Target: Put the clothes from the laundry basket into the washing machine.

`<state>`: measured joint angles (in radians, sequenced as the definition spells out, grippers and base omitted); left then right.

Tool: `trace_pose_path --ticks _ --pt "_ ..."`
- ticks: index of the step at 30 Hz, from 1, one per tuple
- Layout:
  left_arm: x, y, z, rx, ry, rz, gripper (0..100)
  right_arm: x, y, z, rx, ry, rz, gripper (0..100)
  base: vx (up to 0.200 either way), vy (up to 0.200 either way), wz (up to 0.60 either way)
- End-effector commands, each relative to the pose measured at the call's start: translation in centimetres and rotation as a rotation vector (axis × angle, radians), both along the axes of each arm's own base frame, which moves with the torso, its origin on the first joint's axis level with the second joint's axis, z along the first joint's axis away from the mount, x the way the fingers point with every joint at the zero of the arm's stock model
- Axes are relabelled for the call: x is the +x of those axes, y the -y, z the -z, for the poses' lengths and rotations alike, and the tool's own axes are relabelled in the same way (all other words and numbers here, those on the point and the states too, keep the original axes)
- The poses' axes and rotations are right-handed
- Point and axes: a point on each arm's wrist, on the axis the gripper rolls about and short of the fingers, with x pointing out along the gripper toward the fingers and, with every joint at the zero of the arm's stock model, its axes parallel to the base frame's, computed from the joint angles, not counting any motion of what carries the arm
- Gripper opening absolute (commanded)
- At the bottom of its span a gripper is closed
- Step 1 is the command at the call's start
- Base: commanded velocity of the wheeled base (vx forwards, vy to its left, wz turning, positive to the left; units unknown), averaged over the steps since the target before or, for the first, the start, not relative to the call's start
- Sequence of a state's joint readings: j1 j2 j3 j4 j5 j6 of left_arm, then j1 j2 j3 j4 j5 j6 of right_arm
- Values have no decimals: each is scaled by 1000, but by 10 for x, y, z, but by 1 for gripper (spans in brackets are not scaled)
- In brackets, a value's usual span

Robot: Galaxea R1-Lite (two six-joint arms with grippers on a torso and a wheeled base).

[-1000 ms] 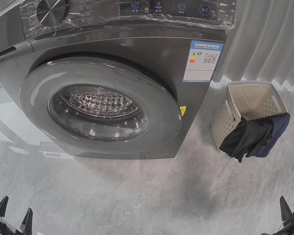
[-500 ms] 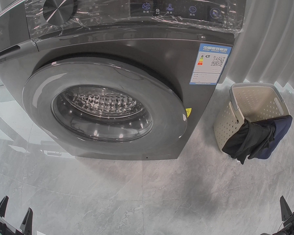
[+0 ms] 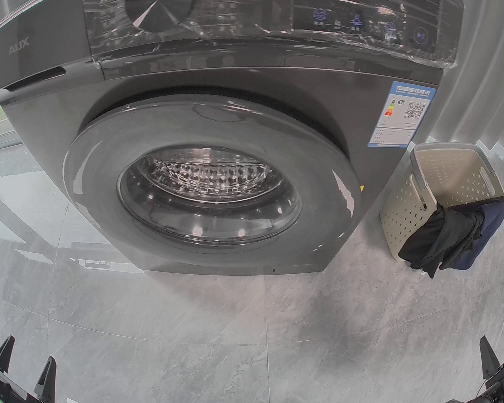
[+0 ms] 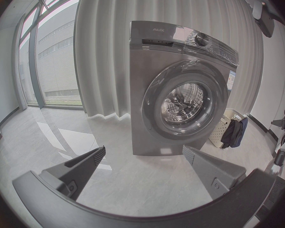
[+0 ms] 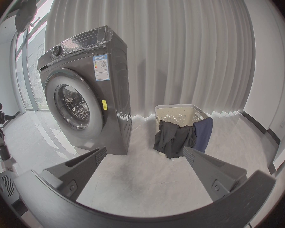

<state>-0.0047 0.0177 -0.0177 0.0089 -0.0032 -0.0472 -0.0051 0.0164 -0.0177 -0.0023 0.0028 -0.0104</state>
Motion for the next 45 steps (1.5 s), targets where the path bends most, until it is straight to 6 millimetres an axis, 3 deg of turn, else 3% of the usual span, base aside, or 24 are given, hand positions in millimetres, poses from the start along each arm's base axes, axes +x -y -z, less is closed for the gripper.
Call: trace_pose_path --ticks 1,10,19,36,37,38,39,41,45 --pt "0 0 5 0 1 0 100 0 0 5 0 -1 -1 100 0 0 0" --pt "0 0 4 0 3 0 100 0 0 5 0 -1 -1 100 0 0 0" --pt "0 0 4 0 1 0 100 0 0 5 3 -1 1 100 200 0 0" --pt "0 0 4 0 3 0 100 0 0 3 0 18 10 100 0 0 0" --pt "0 0 5 1 1 0 100 -1 0 -1 -4 42 4 100 0 0 0" --pt "0 0 4 0 3 1 100 -11 0 -33 0 187 1 100 0 0 0" --pt "0 0 5 1 0 0 100 -18 0 -52 10 240 -2 100 0 0 0" --pt "0 0 4 4 3 0 100 -9 0 -82 57 177 -34 100 0 0 0" --pt "0 0 4 1 3 0 100 28 -2 -85 188 -61 -158 100 0 0 0"
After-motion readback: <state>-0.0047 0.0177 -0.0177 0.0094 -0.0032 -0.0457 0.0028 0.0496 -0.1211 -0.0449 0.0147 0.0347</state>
